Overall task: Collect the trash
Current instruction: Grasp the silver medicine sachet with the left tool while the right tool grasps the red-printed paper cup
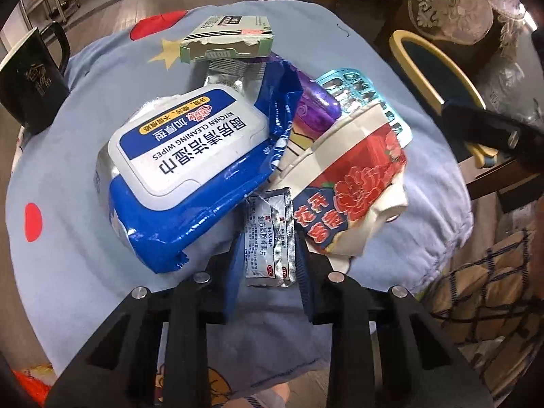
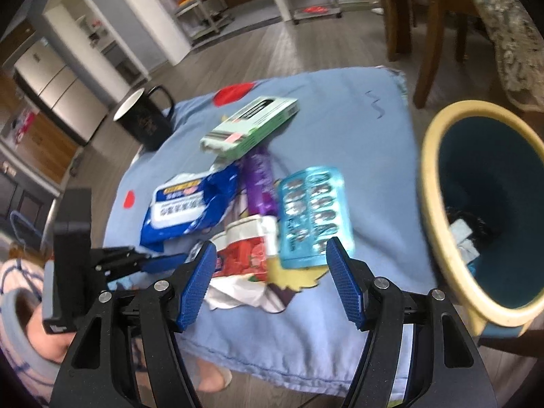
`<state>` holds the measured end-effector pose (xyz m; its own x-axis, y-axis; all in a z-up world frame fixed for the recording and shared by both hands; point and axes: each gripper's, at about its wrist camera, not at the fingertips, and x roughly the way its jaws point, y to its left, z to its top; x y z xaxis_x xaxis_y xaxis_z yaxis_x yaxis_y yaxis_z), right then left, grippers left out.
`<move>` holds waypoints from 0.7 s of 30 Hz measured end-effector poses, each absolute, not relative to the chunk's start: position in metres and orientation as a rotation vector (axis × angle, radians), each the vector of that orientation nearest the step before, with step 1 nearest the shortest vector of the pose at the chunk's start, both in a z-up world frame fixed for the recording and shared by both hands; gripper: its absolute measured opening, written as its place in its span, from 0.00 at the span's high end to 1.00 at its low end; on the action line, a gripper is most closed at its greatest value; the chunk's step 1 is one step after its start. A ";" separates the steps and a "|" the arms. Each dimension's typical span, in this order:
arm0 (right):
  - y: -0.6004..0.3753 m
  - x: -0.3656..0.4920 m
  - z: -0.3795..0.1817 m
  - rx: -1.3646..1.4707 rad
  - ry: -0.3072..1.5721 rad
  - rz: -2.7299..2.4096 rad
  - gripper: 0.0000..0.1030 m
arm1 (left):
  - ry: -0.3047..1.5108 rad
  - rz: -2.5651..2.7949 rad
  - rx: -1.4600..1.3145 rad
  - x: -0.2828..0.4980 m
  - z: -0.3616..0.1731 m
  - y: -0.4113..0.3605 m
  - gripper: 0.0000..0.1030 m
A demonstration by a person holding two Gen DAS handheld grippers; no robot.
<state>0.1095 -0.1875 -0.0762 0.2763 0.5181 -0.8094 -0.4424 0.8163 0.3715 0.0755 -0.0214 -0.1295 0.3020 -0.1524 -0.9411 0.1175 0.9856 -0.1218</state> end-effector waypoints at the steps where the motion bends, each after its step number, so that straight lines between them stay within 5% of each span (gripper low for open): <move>1: -0.185 0.108 -0.079 0.076 1.125 0.652 0.34 | 1.249 -0.183 -0.031 0.075 -0.129 -0.022 0.73; 21: -0.173 0.118 -0.108 0.143 1.201 0.701 0.35 | 1.020 -0.223 -0.243 0.075 -0.051 0.018 0.73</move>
